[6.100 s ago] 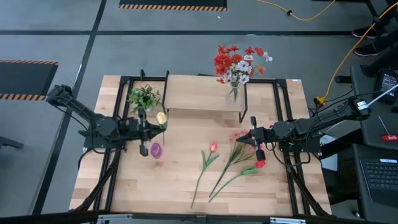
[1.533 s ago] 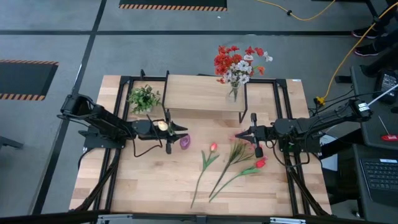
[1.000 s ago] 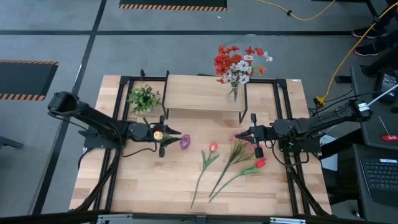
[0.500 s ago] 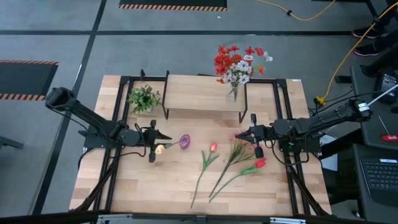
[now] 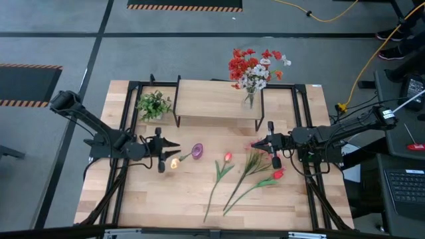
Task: Pick and place flowers into a vace then onto a shelf
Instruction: Put the red flower into the purple vase
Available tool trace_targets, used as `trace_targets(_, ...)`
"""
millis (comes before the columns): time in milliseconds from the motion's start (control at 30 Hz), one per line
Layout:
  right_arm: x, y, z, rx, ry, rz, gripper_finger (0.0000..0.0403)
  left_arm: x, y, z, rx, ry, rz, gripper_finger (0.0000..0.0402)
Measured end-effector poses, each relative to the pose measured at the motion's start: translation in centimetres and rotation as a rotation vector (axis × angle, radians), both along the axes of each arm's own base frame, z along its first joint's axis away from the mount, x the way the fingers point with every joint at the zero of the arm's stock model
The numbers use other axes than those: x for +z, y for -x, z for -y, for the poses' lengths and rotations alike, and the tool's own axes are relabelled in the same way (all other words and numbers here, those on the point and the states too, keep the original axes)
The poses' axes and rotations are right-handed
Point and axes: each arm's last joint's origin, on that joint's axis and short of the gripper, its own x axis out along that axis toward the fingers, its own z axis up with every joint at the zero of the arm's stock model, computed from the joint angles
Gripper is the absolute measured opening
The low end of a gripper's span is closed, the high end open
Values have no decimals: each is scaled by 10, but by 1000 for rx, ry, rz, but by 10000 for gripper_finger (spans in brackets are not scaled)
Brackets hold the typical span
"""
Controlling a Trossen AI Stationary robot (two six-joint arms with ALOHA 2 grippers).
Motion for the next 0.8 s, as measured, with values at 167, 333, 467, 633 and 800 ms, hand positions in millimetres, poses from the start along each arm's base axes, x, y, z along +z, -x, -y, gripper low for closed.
trace_targets(167,0,0,0,0,1,0,5,-3,1,-1,3,-20,-32,80)
trace_targets(333,0,0,0,1,2,-1,5,-8,3,-4,72,-19,-60,42)
trace_targets(467,-2,1,-2,46,-3,-25,5,-7,3,-3,52,-30,-66,7)
trace_targets(633,4,-2,-5,-4,-52,-115,2,-7,3,-3,49,-51,-70,5)
trace_targets(800,12,-13,-12,-10,-19,-257,2,-7,3,-3,53,-53,-69,2)
